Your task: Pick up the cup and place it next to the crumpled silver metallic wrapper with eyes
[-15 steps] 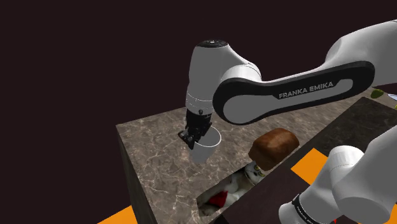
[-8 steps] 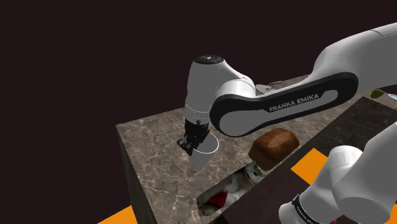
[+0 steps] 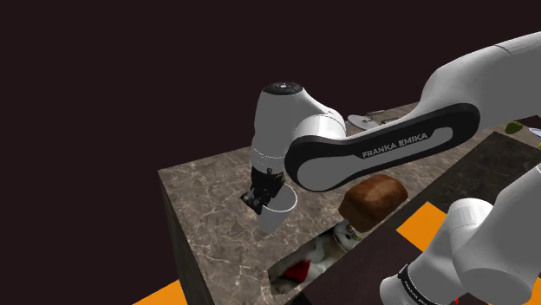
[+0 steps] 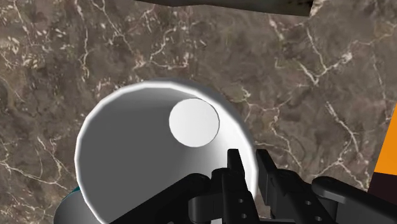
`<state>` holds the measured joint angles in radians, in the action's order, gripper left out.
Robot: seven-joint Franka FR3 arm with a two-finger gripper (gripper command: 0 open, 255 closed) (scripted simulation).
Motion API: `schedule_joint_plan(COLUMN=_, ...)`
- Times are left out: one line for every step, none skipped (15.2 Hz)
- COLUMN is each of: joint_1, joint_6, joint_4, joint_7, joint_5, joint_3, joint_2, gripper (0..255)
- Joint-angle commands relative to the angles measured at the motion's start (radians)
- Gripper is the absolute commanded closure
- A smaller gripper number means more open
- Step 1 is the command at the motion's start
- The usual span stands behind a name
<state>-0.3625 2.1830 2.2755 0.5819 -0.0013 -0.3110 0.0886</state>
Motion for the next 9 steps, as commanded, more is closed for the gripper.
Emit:
schedule_joint_plan(joint_1=0.0, joint_6=0.0, joint_4=0.0, joint_7=0.0, joint_5=0.0, joint_3=0.0, joint_2=0.0, gripper=255)
schedule_joint_plan(joint_1=0.0, joint_6=0.0, joint_4=0.0, joint_7=0.0, joint_5=0.0, joint_3=0.0, joint_2=0.0, gripper=0)
schedule_joint_plan(joint_1=0.0, joint_6=0.0, joint_4=0.0, joint_7=0.0, joint_5=0.0, joint_3=0.0, joint_2=0.0, gripper=0)
schedule_joint_plan(joint_1=0.0, joint_6=0.0, joint_4=0.0, joint_7=0.0, joint_5=0.0, joint_3=0.0, joint_2=0.0, gripper=0)
schedule_joint_plan(joint_1=0.0, joint_6=0.0, joint_4=0.0, joint_7=0.0, joint_5=0.0, joint_3=0.0, joint_2=0.0, gripper=0)
schedule_joint_plan(joint_1=0.0, joint_6=0.0, joint_4=0.0, joint_7=0.0, joint_5=0.0, joint_3=0.0, joint_2=0.0, gripper=0)
schedule_joint_plan(joint_1=0.0, joint_6=0.0, joint_4=0.0, joint_7=0.0, joint_5=0.0, joint_3=0.0, joint_2=0.0, gripper=0)
schedule_joint_plan(joint_1=0.0, joint_6=-0.034, joint_4=-0.019, joint_7=-0.004, joint_5=0.006, joint_3=0.001, joint_2=0.016, gripper=0)
schedule_joint_plan(joint_1=-0.001, joint_6=-0.068, joint_4=-0.039, joint_7=-0.008, joint_5=0.011, joint_3=0.002, joint_2=0.031, gripper=0)
